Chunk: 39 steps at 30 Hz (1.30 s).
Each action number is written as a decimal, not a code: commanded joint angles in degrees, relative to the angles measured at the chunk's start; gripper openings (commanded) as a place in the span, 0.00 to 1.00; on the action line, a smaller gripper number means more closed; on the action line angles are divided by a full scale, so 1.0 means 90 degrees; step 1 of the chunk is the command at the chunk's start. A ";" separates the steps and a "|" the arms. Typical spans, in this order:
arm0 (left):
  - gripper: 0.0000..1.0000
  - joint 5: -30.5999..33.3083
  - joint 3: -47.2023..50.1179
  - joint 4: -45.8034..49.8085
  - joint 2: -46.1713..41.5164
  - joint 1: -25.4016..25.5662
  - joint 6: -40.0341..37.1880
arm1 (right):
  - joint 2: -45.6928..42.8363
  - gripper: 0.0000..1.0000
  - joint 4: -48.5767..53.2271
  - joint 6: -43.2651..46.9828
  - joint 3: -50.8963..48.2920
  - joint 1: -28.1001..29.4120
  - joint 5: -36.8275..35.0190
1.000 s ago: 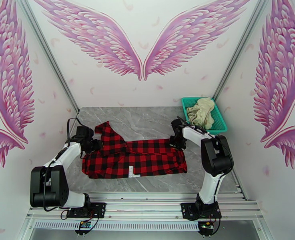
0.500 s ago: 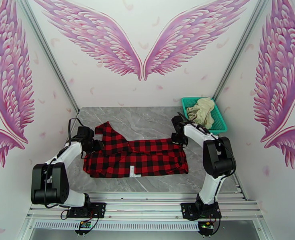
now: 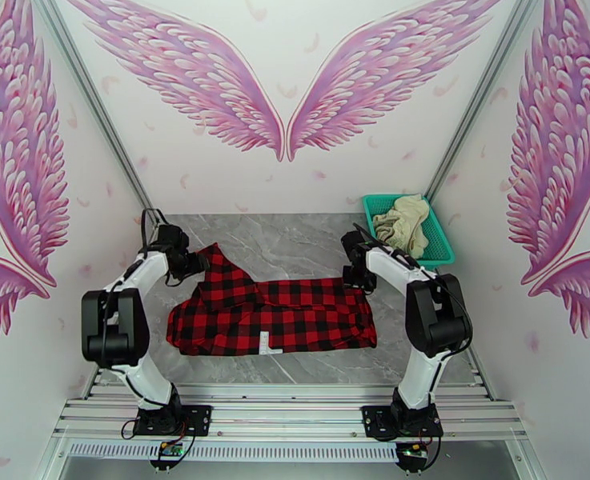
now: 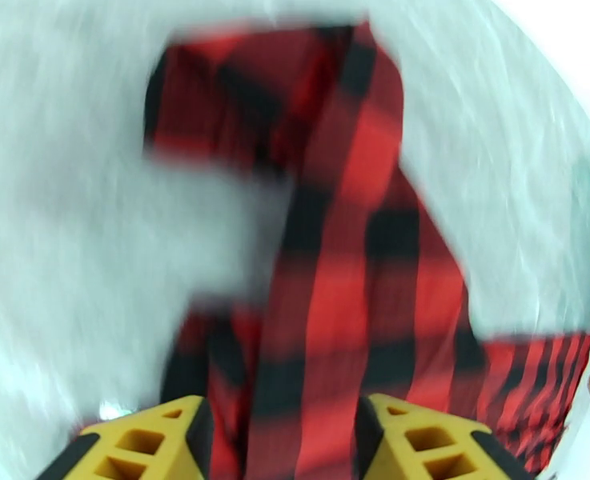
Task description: Fold and stack the mixed laundry pile
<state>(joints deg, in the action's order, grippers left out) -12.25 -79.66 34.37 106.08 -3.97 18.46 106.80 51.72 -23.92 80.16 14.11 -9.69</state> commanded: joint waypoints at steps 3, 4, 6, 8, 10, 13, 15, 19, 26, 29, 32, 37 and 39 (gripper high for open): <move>0.60 0.0379 -0.1789 0.0515 0.1467 -0.0046 0.0235 | -0.0372 0.52 0.0226 0.0029 0.0298 0.0233 0.0010; 0.62 0.0310 -0.2057 0.0570 0.1699 -0.0047 0.0319 | -0.0427 0.52 0.0240 0.0009 0.0265 0.0245 0.0017; 0.64 0.0148 -0.2554 0.0695 0.2075 -0.0031 0.0511 | -0.0573 0.52 0.0204 0.0020 0.0156 0.0254 0.0027; 0.65 0.0123 -0.3055 0.0927 0.2471 0.0024 0.0720 | -0.0693 0.52 0.0207 0.0021 0.0029 0.0252 -0.0032; 0.66 0.0240 -0.3541 0.1181 0.2861 0.0069 0.0957 | -0.0813 0.53 0.0222 0.0029 -0.0090 0.0254 -0.0068; 0.67 0.0283 -0.3874 0.1187 0.3234 0.0072 0.1414 | -0.0935 0.53 0.0257 0.0023 -0.0202 0.0254 -0.0065; 0.66 0.0029 -0.3973 0.0984 0.3436 0.0073 0.1685 | -0.1015 0.53 0.0259 0.0031 -0.0262 0.0251 -0.0075; 0.53 -0.0459 -0.4243 0.0634 0.3834 0.0145 0.2031 | -0.1102 0.53 0.0278 0.0031 -0.0303 0.0256 -0.0045; 0.00 -0.0849 -0.3716 -0.0499 0.3007 0.0298 0.1576 | -0.1223 0.54 0.0323 0.0012 -0.0225 0.0251 -0.0065; 0.00 -0.1368 -0.3057 -0.1265 0.2013 0.0435 0.1104 | -0.1327 0.54 0.0235 -0.0025 -0.0287 0.0240 -0.0056; 0.00 -0.1905 -0.2493 -0.1227 0.1122 0.0678 0.0357 | -0.1408 0.54 0.0136 -0.0113 -0.0377 0.0248 -0.0014; 0.00 -0.2322 -0.0684 -0.0941 -0.0730 0.1305 -0.1269 | -0.1531 0.55 -0.0105 -0.0261 -0.0677 0.0230 0.0080; 0.00 -0.2419 0.0127 -0.0860 -0.1480 0.1669 -0.1771 | -0.1574 0.55 -0.0182 -0.0309 -0.0820 0.0232 0.0109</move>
<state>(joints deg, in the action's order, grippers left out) -29.67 -85.89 24.69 99.81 8.08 13.23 94.17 51.81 -25.02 74.70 16.34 -9.39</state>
